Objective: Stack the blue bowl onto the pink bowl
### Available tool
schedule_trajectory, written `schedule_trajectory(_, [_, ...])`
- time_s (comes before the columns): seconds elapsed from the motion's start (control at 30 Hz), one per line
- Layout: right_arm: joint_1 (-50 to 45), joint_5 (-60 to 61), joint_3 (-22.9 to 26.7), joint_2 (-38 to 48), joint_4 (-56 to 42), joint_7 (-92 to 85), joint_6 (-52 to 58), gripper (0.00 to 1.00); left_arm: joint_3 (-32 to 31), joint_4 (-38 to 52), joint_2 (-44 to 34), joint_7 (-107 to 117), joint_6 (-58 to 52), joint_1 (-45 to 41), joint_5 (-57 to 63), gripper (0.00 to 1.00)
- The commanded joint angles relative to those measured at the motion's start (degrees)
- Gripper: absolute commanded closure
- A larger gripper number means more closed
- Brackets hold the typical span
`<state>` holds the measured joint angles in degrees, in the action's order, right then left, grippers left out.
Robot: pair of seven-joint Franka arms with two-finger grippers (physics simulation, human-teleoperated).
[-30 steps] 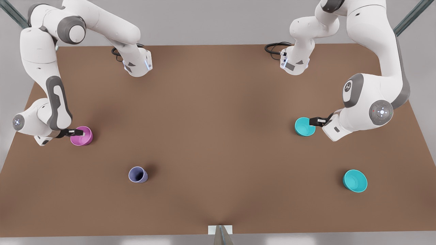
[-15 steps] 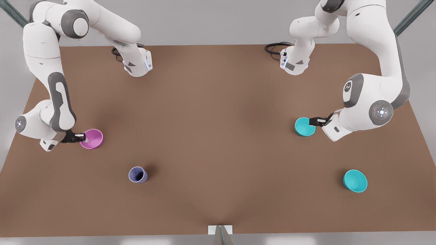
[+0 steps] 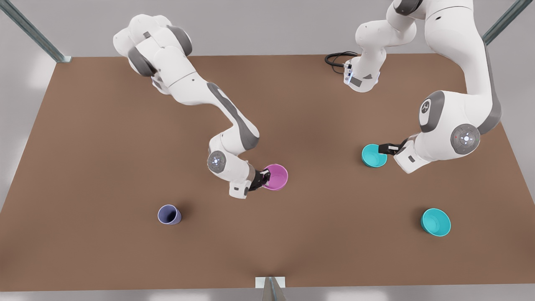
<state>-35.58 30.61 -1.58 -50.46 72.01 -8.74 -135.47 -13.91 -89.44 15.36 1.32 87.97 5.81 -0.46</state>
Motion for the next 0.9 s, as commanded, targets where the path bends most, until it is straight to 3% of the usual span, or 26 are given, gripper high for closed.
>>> schedule_trajectory(0.0, [-1.6,-0.29,0.08,-4.3,-5.3,59.45,-5.5,0.79,0.02,0.14,-0.07,0.0,0.01,0.17,0.28,0.0])
schedule_trajectory(0.1, [-3.44,-0.29,0.08,-6.85,-5.47,59.54,-7.53,0.79,0.2,-0.12,0.98,0.0,0.45,2.98,2.22,0.0])
schedule_trajectory(0.13, [-3.8,-0.29,0.08,-7.29,-5.47,59.54,-7.62,0.79,2.99,-0.99,1.07,-0.35,2.38,1.93,2.04,0.0])
schedule_trajectory(0.17, [-3.97,-0.29,0.08,-7.55,-5.47,59.54,-7.62,0.79,15.99,-4.86,-0.15,-2.19,6.07,-8.51,-0.59,0.0])
schedule_trajectory(0.2, [-4.15,-0.29,0.08,-7.73,-5.47,59.54,-7.7,0.79,20.14,-8.2,-0.51,-5.53,8.19,-10.99,-4.1,0.0])
schedule_trajectory(0.33, [-4.32,-0.2,-0.01,-9.31,-5.56,59.54,-8.76,0.79,21.82,-26.05,0.81,-28.03,24.18,-7.39,-8.23,0.0])
schedule_trajectory(0.37, [-4.32,-0.2,-0.01,-9.49,-5.65,59.45,-8.85,0.72,23.57,-27.45,2.04,-33.13,26.37,-7.22,-10.26,0.0])
schedule_trajectory(0.4, [-4.32,-0.2,-0.01,-9.57,-5.65,59.45,-9.02,0.23,23.58,-27.63,2.74,-34.63,27.7,-6.6,-10.26,0.0])
schedule_trajectory(0.43, [-4.32,-0.2,-0.01,-9.84,-5.65,59.45,-9.81,0.0,23.58,-27.72,3.53,-35.94,28.66,-6.34,-10.35,0.0])
schedule_trajectory(0.6, [-3.97,0.06,0.52,-5.27,-5.56,59.36,-8.94,0.0,23.49,-33.08,6.96,-42.46,37.54,-6.34,-18.26,0.0])
schedule_trajectory(0.67, [1.03,-0.29,0.43,-0.62,-5.56,59.1,-0.69,0.0,23.49,-33.17,7.66,-43.24,37.54,-6.42,-18.26,0.0])
schedule_trajectory(0.8, [14.3,-5.91,0.52,4.66,-5.48,42.33,33.42,0.0,23.4,-33.17,8.81,-43.33,37.72,-6.42,-18.26,0.0])
schedule_trajectory(0.87, [28.36,-14.86,0.61,4.84,-7.84,21.33,48.01,0.0,23.4,-33.17,8.89,-43.33,37.63,-6.42,-18.35,0.5])
